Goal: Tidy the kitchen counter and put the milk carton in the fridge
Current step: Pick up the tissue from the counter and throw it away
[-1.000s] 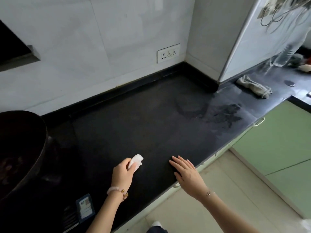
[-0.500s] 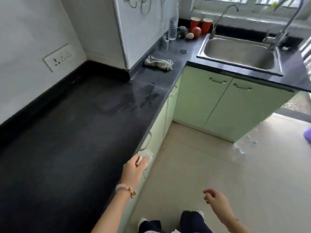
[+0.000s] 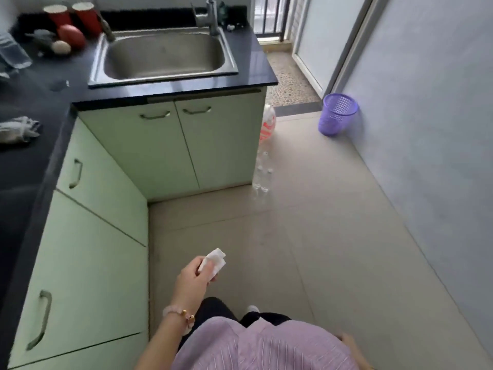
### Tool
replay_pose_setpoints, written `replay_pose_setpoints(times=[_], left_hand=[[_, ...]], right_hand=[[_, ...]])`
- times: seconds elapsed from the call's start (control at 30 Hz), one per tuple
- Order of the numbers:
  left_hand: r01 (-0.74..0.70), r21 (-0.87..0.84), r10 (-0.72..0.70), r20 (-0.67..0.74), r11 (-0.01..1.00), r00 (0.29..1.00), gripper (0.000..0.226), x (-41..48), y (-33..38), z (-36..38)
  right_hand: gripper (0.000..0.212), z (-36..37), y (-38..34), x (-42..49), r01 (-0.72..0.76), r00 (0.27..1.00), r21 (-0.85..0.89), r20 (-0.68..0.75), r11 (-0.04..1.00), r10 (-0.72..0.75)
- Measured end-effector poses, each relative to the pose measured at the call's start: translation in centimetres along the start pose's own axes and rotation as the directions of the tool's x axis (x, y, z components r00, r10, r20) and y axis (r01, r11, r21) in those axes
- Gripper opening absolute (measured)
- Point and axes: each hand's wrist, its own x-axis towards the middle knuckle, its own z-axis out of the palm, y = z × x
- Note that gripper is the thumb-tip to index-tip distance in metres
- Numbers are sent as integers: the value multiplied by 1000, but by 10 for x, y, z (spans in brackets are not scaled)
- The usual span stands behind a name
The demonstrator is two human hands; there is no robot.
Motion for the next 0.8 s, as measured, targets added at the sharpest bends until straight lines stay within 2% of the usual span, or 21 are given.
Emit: replay_pose_setpoints(times=[0.07, 0.17, 0.33, 0.5, 0.67, 0.8], left_hand=[[-14, 47, 12, 61, 999, 998, 36, 21, 18, 19], [-34, 114, 18, 138, 993, 990, 33, 59, 43, 41], [-27, 145, 0, 183, 989, 983, 36, 140, 82, 67], [-39, 125, 11, 214, 991, 977, 32, 233, 142, 99], [22, 124, -50, 235, 992, 971, 27, 325, 198, 129], [156, 120, -185, 284, 980, 941, 29, 384, 232, 161]], right_hand=[[32, -16, -41, -48, 42, 999, -1, 30, 999, -42], [21, -27, -90, -44, 58, 998, 168, 27, 984, -63], [23, -54, -198, -18, 186, 980, 214, 24, 959, -196], [24, -100, -307, 22, 287, 958, 247, -89, 926, -273], [25, -142, -376, 53, 270, 962, 281, -130, 921, -242], [24, -165, -381, 77, 169, 979, 317, -163, 933, -122]])
